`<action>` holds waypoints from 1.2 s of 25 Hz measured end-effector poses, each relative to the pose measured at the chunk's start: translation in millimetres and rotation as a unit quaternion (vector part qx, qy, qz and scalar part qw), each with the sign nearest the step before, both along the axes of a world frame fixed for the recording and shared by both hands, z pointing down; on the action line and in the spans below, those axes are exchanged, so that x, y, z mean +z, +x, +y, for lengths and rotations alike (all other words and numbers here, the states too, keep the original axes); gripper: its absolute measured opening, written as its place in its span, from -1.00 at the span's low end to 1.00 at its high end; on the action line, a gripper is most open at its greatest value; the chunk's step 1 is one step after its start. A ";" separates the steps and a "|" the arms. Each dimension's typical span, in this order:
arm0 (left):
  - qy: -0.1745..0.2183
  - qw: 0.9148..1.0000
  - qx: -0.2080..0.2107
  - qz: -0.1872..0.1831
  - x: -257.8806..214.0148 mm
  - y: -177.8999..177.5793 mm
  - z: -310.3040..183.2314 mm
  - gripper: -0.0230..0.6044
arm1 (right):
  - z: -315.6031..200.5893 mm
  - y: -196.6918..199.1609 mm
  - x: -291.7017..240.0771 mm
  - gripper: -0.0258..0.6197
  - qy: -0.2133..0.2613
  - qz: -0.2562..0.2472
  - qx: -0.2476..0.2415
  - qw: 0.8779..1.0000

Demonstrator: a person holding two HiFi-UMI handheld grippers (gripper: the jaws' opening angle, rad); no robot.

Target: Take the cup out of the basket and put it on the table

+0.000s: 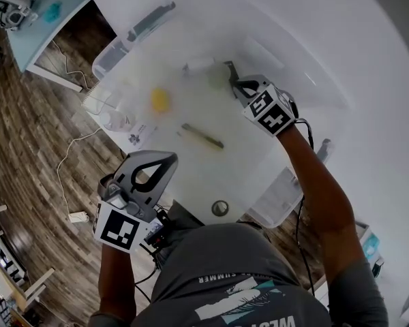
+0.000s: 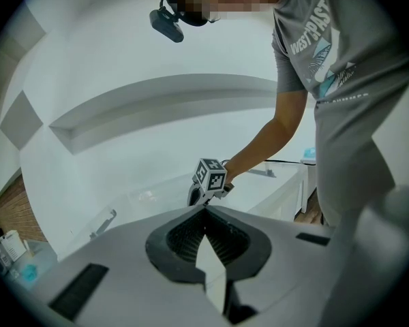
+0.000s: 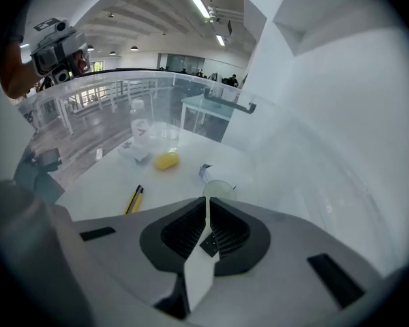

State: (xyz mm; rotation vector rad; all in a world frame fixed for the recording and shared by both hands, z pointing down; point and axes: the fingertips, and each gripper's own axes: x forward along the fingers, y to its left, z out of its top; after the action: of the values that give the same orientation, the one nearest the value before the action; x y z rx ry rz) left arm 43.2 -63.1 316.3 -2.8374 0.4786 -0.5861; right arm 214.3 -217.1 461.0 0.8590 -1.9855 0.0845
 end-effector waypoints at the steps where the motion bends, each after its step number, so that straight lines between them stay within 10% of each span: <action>1: -0.001 1.000 0.000 0.000 1.4 -0.4 -0.8 -0.90 | -1.0 0.7 4.6 -0.88 -0.004 0.003 -0.001 1.000; 30: -0.033 0.999 -0.002 0.005 31.4 -1.0 -14.9 -0.90 | -10.3 20.2 98.1 -0.82 -0.086 0.062 -0.012 0.994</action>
State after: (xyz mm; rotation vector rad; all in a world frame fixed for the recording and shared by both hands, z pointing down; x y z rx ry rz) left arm 42.2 -78.0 347.7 -2.9034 0.4759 -0.6007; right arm 234.5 -227.4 559.1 0.7111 -1.8431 0.1825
